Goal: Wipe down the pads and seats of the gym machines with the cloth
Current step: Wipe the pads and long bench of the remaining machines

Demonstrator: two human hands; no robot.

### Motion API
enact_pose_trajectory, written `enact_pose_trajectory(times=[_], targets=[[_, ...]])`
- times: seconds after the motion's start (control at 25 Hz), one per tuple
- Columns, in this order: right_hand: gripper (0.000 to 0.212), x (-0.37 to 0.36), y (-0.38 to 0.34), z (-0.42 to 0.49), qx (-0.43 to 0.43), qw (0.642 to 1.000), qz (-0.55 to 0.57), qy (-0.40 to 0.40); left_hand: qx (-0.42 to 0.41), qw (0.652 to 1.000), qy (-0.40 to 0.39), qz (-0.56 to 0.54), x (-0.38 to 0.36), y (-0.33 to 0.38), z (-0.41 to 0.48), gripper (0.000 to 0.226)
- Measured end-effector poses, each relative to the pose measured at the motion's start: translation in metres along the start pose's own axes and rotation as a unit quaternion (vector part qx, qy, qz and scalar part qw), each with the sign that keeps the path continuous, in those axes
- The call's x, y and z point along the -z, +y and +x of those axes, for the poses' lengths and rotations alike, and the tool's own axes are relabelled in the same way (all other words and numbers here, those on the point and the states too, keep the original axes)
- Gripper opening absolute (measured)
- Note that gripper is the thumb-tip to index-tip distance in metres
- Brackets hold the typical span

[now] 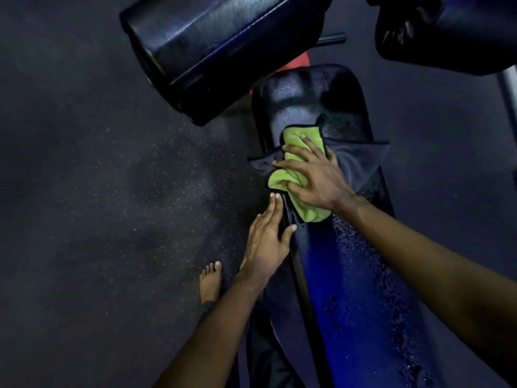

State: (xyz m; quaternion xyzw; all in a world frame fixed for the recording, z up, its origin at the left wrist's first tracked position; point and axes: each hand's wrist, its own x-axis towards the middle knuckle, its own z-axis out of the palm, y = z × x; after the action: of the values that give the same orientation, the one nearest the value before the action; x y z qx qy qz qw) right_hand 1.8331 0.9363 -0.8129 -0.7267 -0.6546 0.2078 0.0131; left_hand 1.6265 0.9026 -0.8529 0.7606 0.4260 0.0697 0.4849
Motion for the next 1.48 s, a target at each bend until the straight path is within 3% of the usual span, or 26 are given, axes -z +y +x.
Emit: enact_pose_trajectory(times=[0.36, 0.68, 0.76, 0.88, 1.0, 1.12, 1.2, 1.28, 1.36, 1.48], targets=[[0.054, 0.022, -0.003, 0.116, -0.068, 0.996, 0.003, 0.065, -0.029, 0.998, 0.026, 0.050, 0.001, -0.009, 0.005, 0.073], [0.056, 0.024, 0.017, 0.094, -0.291, 0.936, 0.097, 0.171, -0.048, 0.998, 0.023, 0.039, 0.033, 0.002, 0.054, 0.066], [0.061, 0.018, 0.008, 0.089, -0.268, 0.950, 0.072, 0.141, -0.037, 0.998, 0.022, 0.043, 0.040, 0.007, 0.073, 0.063], [0.062, 0.031, 0.013, 0.108, -0.125, 0.990, -0.002, 0.065, -0.032, 0.998, 0.036, 0.033, 0.040, 0.009, 0.079, 0.061], [0.059, 0.046, 0.023, 0.127, -0.092, 0.995, -0.018, 0.044, -0.037, 0.996, 0.062, 0.043, 0.040, 0.006, 0.079, 0.058], [0.057, 0.040, 0.038, 0.116, -0.187, 0.974, 0.031, 0.121, -0.037, 0.995, 0.074, 0.060, 0.045, 0.014, 0.086, 0.058], [0.057, 0.037, 0.048, 0.101, -0.312, 0.928, 0.093, 0.180, -0.053, 0.995, 0.064, 0.063, 0.053, 0.019, 0.099, 0.060], [0.060, 0.033, 0.050, 0.086, -0.367, 0.908, 0.099, 0.178, -0.065, 0.995, 0.039, 0.066, 0.059, 0.022, 0.116, 0.059], [0.062, 0.034, 0.045, 0.087, -0.323, 0.931, 0.066, 0.154, -0.052, 0.996, 0.030, 0.059, 0.059, 0.025, 0.130, 0.057], [0.056, 0.039, 0.028, 0.114, -0.172, 0.978, -0.013, 0.117, -0.044, 0.996, 0.038, 0.065, 0.052, 0.027, 0.129, 0.060]])
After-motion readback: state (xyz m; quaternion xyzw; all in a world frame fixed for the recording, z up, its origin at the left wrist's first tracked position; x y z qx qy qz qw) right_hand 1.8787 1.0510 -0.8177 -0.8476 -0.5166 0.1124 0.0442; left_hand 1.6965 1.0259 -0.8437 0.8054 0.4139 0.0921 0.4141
